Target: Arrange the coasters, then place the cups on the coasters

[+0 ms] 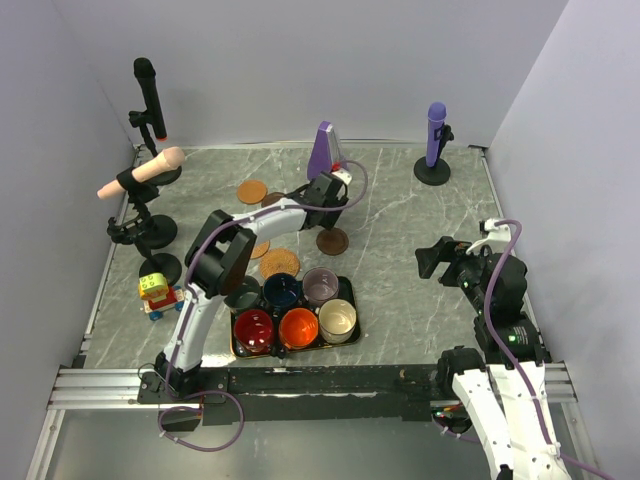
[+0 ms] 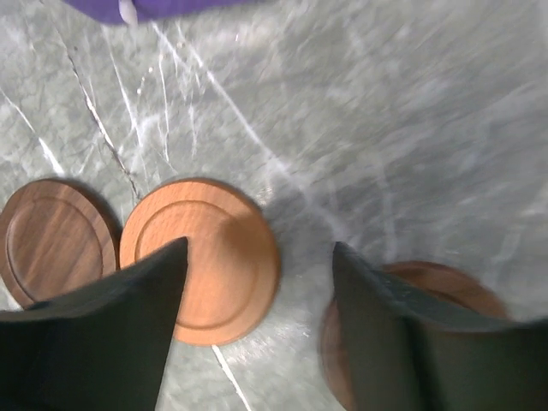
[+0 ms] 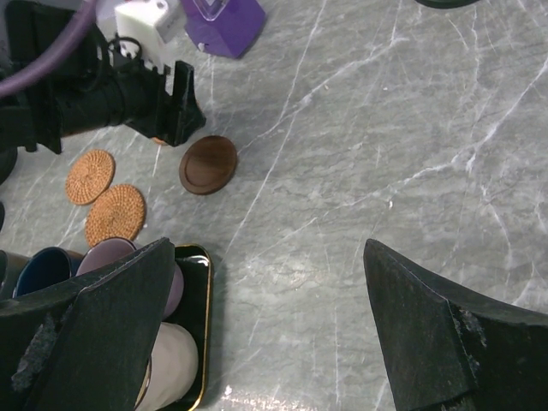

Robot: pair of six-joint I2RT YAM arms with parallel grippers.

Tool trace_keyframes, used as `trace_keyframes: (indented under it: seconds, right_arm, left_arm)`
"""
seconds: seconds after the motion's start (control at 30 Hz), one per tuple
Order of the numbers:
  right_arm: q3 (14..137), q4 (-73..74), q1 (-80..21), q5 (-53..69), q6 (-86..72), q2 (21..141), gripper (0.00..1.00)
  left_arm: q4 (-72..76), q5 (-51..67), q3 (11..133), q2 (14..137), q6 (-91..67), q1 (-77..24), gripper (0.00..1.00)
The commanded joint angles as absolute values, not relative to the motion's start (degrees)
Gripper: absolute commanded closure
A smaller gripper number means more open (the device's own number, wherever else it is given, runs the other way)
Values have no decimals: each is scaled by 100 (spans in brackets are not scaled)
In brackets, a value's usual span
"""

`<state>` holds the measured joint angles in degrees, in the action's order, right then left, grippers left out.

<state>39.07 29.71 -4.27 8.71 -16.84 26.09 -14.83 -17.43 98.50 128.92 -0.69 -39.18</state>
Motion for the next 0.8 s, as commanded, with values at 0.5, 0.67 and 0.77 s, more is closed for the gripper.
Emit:
trace_keyframes:
  seconds: [0.5, 0.67, 0.77]
  right_arm:
    - [4965, 3332, -1562, 134, -1591, 4356, 18]
    - [5098, 2358, -2275, -518, -1714, 5806, 24]
    - [5211, 1680, -2452, -502, -1609, 6720, 31]
  left_arm:
    - [-2127, -661, 7543, 9098, -1845, -3193, 1]
    - [-2075, -343, 7085, 9000, -2057, -2050, 4]
    - [-1881, -430, 6987, 9193, -2013, -1732, 11]
